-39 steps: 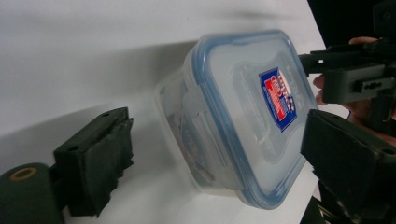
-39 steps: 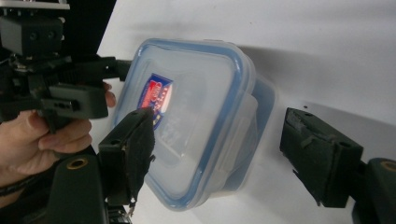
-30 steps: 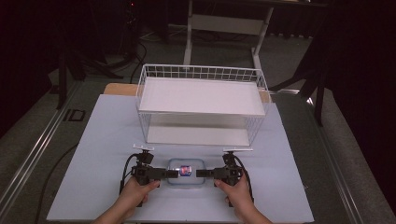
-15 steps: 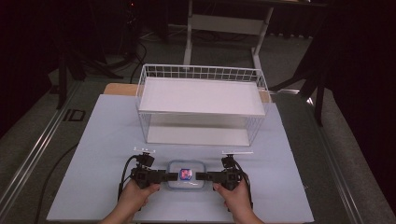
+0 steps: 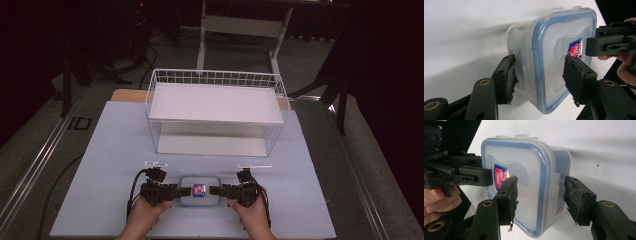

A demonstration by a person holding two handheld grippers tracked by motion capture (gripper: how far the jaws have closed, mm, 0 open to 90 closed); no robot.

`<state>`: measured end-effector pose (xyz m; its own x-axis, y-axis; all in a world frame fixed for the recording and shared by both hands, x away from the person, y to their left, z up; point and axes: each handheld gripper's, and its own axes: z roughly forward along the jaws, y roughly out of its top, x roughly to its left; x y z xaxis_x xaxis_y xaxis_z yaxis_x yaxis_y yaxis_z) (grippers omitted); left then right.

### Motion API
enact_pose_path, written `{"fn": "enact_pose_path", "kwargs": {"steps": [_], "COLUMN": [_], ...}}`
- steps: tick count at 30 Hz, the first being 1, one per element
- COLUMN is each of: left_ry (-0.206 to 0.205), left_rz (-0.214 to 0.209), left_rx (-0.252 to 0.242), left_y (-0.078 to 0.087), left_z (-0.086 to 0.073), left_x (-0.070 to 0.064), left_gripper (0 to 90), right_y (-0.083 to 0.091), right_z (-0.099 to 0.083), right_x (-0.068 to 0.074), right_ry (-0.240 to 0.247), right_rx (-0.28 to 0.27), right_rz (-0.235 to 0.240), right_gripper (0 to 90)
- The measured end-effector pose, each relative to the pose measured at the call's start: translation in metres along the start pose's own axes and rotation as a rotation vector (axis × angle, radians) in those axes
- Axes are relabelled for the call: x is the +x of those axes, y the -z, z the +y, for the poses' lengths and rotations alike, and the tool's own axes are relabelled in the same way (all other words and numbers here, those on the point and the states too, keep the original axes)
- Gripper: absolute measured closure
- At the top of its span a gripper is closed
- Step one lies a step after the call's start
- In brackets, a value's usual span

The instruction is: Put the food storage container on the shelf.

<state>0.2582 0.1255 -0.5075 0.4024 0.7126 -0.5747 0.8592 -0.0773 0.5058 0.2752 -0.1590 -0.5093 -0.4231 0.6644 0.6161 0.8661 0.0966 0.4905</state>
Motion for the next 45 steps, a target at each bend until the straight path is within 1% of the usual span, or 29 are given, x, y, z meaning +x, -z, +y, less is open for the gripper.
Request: {"fn": "enact_pose_path", "kwargs": {"steps": [1, 3, 4, 5, 7, 9, 12, 14, 15, 17, 19, 21, 22, 26, 29, 30, 35, 37, 40, 41, 43, 44, 45], "left_ry": [-0.006, -0.004, -0.012, -0.011, -0.026, -0.028, -0.042, -0.050, -0.048, -0.052, -0.049, -0.051, -0.057, -0.062, -0.063, -0.064, -0.072, -0.096, -0.119, -0.120, -0.123, -0.112, -0.109], "left_rz": [-0.001, -0.009, -0.011, -0.013, -0.010, -0.011, -0.007, -0.006, -0.005, -0.004, -0.005, -0.007, -0.006, 0.004, 0.004, 0.006, 0.010, 0.021, 0.023, 0.020, 0.016, 0.017, 0.018], "left_rx": [-0.004, -0.018, -0.027, -0.033, -0.054, -0.075, -0.106, -0.119, -0.124, -0.126, -0.128, -0.132, -0.133, -0.144, -0.147, -0.154, -0.184, -0.185, -0.190, -0.192, -0.202, -0.201, -0.208], "left_y": [0.000, 0.001, 0.002, 0.002, 0.003, 0.003, 0.002, -0.001, -0.003, -0.009, -0.014, -0.019, -0.021, -0.029, -0.033, -0.034, -0.038, -0.039, -0.041, -0.042, -0.045, -0.046, -0.047], "left_z": [0.002, 0.005, 0.008, 0.010, 0.017, 0.023, 0.032, 0.038, 0.041, 0.046, 0.050, 0.056, 0.058, 0.066, 0.073, 0.076, 0.084, 0.090, 0.094, 0.094, 0.096, 0.096, 0.097], "left_x": [-0.001, -0.003, -0.004, -0.005, -0.008, -0.010, -0.013, -0.014, -0.014, -0.014, -0.015, -0.015, -0.014, -0.014, -0.011, -0.009, -0.002, 0.000, 0.006, 0.007, 0.011, 0.013, 0.014], "left_gripper": [45.6, 45.9, 46.1, 46.2, 46.3, 46.4, 46.6, 46.5, 46.5, 46.4, 46.4, 46.4, 46.4, 46.3, 46.3, 46.3, 46.2, 46.0, 45.9, 45.9, 45.9, 45.9, 45.9], "right_y": [0.001, 0.004, 0.006, 0.008, 0.012, 0.015, 0.020, 0.022, 0.023, 0.024, 0.025, 0.027, 0.027, 0.028, 0.026, 0.025, 0.019, 0.017, 0.011, 0.009, 0.007, 0.005, 0.004], "right_z": [0.001, 0.003, 0.005, 0.007, 0.012, 0.017, 0.025, 0.030, 0.032, 0.037, 0.042, 0.046, 0.049, 0.058, 0.064, 0.066, 0.077, 0.079, 0.081, 0.082, 0.083, 0.084, 0.085], "right_x": [0.001, 0.001, 0.001, 0.001, 0.001, 0.001, -0.002, -0.004, -0.005, -0.009, -0.014, -0.018, -0.020, -0.028, -0.033, -0.034, -0.039, -0.042, -0.046, -0.047, -0.049, -0.050, -0.051], "right_ry": [-0.001, 0.005, 0.010, 0.014, 0.024, 0.027, 0.034, 0.039, 0.042, 0.036, 0.042, 0.046, 0.040, 0.044, 0.042, 0.047, 0.048, 0.040, 0.027, 0.032, 0.029, 0.032, 0.028], "right_rx": [-0.003, -0.010, -0.017, -0.025, -0.043, -0.057, -0.084, -0.104, -0.111, -0.118, -0.134, -0.142, -0.151, -0.177, -0.195, -0.203, -0.224, -0.240, -0.248, -0.252, -0.259, -0.261, -0.261], "right_rz": [-0.002, -0.002, 0.000, 0.000, -0.002, 0.001, 0.003, -0.004, -0.005, -0.013, -0.024, -0.027, -0.029, -0.032, -0.035, -0.040, -0.042, -0.038, -0.028, -0.032, -0.033, -0.035, -0.038], "right_gripper": [45.8, 45.7, 45.7, 45.7, 45.7, 45.7, 45.7, 45.7, 45.7, 45.5, 45.3, 45.2, 45.2, 45.1, 45.1, 45.0, 45.0, 45.0, 45.0, 45.0, 45.0, 45.0, 45.0]}}
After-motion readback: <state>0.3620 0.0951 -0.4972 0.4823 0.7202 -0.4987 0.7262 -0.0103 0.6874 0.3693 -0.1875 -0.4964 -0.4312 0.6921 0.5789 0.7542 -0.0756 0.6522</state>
